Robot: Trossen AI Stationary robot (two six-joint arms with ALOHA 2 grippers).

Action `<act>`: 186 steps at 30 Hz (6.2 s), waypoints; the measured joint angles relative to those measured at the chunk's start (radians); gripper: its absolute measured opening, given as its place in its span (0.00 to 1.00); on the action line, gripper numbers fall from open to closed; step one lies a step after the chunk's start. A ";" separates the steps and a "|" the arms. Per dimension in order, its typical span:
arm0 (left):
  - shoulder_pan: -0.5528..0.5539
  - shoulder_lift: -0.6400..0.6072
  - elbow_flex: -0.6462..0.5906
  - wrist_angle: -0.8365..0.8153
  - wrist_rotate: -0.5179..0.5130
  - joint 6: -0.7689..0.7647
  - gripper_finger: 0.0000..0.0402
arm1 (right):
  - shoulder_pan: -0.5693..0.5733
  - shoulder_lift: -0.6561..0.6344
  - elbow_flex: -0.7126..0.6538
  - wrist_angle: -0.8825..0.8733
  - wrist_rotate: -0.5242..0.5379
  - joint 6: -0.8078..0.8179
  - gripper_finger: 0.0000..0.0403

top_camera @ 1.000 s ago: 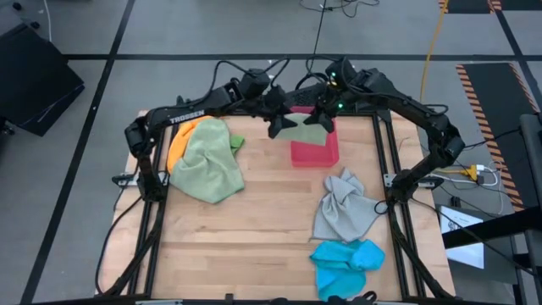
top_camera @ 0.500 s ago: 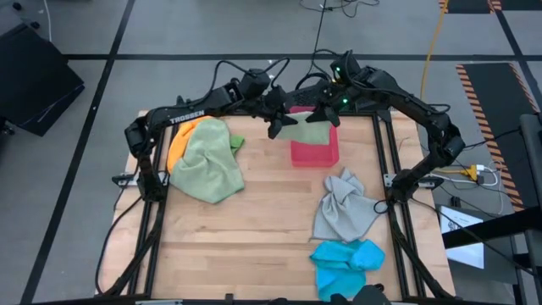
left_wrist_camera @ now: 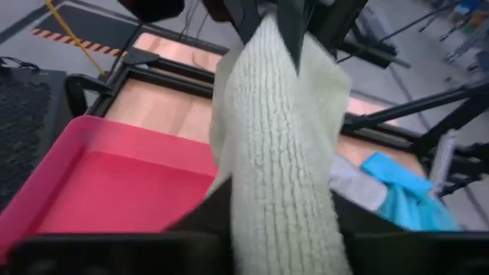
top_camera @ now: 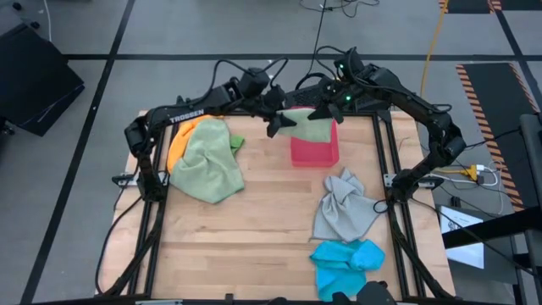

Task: Fold microfiber towels
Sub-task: Put the right light green microfiber cloth into the red bin

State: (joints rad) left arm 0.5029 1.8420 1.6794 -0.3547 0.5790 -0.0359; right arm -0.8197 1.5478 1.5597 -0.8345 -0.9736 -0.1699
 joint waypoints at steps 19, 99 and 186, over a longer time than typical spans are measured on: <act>0.104 -0.005 0.000 0.012 0.053 -0.223 0.06 | 0.001 -0.006 0.001 0.012 0.192 0.177 0.42; 0.013 -0.149 -0.001 0.079 0.186 -0.253 0.06 | -0.097 -0.282 -0.672 1.538 -0.004 1.250 0.92; 0.125 -0.225 0.000 0.066 0.240 -0.326 0.04 | 0.203 -0.204 -0.631 1.795 0.343 1.475 0.89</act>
State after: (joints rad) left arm 0.6281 1.6173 1.6791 -0.2885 0.8187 -0.3615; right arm -0.6167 1.3434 0.9283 0.9603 -0.6304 1.3048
